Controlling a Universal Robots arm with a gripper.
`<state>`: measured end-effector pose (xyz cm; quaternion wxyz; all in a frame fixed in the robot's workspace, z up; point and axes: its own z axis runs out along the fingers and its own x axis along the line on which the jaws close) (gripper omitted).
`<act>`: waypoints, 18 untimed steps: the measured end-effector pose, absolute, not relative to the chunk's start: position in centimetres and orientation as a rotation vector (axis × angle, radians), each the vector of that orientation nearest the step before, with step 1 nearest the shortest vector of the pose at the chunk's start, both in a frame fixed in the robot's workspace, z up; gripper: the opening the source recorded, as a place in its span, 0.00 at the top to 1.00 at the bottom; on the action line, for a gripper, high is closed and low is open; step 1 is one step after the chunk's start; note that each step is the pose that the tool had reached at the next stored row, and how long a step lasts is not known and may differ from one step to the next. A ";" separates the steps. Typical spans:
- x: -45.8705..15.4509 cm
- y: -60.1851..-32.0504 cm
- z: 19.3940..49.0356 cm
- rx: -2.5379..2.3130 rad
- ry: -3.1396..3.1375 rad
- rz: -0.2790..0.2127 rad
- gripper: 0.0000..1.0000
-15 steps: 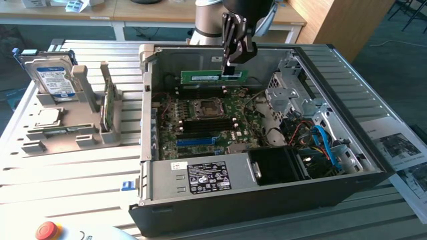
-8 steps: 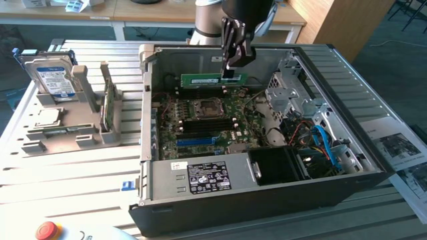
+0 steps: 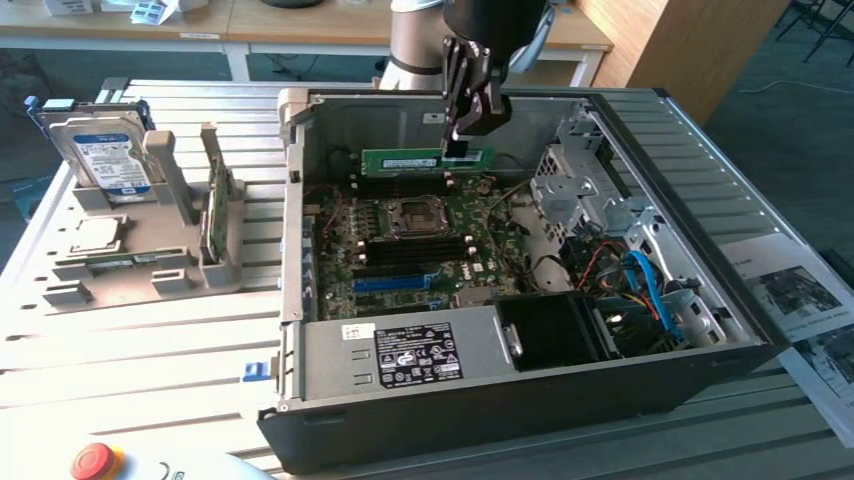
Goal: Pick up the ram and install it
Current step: 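Pick up the ram and move it above insertion slot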
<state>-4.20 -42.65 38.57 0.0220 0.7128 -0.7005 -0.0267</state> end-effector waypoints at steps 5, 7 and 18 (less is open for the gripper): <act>-4.2 -42.1 38.4 2.208 -2.170 -0.082 0.88; -4.1 -41.9 38.3 2.208 -2.170 -0.082 0.88; -3.9 -40.0 37.9 2.208 -2.170 -0.081 0.88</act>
